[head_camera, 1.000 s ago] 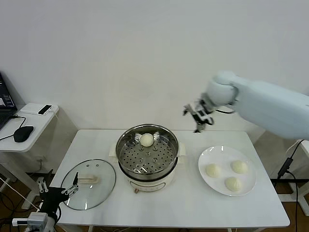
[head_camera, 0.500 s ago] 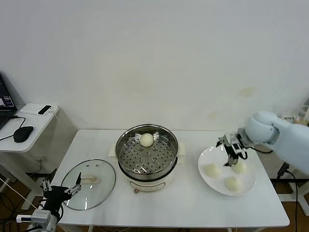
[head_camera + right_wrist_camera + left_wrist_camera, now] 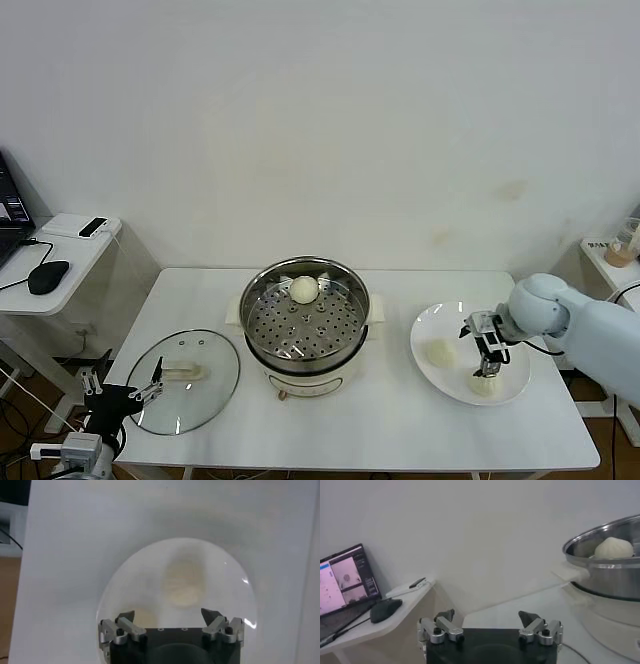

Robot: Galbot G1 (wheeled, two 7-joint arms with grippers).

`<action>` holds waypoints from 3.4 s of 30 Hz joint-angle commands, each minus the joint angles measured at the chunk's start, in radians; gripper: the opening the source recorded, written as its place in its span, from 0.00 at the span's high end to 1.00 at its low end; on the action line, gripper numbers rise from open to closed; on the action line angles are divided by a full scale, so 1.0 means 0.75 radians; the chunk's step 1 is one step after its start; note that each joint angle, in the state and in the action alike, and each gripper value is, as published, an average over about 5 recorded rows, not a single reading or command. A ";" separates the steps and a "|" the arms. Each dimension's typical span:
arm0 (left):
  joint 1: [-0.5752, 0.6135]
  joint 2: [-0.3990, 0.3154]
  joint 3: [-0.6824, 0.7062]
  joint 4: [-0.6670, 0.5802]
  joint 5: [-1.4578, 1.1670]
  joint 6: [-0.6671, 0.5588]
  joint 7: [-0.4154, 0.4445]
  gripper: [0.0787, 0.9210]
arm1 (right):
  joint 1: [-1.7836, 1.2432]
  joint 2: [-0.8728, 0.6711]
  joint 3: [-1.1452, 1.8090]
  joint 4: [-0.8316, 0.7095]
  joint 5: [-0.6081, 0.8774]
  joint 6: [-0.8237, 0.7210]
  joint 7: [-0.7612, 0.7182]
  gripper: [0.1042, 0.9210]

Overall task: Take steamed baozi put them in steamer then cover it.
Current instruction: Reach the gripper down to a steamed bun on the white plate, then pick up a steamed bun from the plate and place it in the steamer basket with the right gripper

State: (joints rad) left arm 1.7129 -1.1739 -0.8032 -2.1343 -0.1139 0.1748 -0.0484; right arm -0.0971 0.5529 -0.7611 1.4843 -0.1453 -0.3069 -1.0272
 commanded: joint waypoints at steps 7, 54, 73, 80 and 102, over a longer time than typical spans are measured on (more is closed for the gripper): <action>-0.004 -0.002 -0.007 0.008 0.000 -0.001 0.000 0.12 | -0.044 0.197 0.034 -0.195 -0.044 0.003 0.018 0.12; -0.008 -0.008 -0.002 0.001 0.000 -0.001 -0.004 0.12 | 0.858 0.153 -0.412 0.065 0.471 -0.172 -0.002 0.43; -0.013 0.001 -0.018 0.006 -0.001 -0.004 -0.004 0.12 | 0.824 0.874 -0.507 -0.086 0.892 -0.495 0.241 0.41; -0.005 0.001 -0.034 -0.001 -0.003 -0.007 -0.004 0.12 | 0.709 1.009 -0.530 -0.197 0.942 -0.554 0.312 0.38; -0.016 -0.015 -0.043 -0.006 -0.003 -0.008 -0.005 0.12 | 0.594 1.163 -0.512 -0.454 0.835 -0.559 0.362 0.38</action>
State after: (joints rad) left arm 1.7010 -1.1853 -0.8359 -2.1401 -0.1165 0.1693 -0.0519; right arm 0.3684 1.3750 -1.1428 1.1993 0.4865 -0.7144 -0.7699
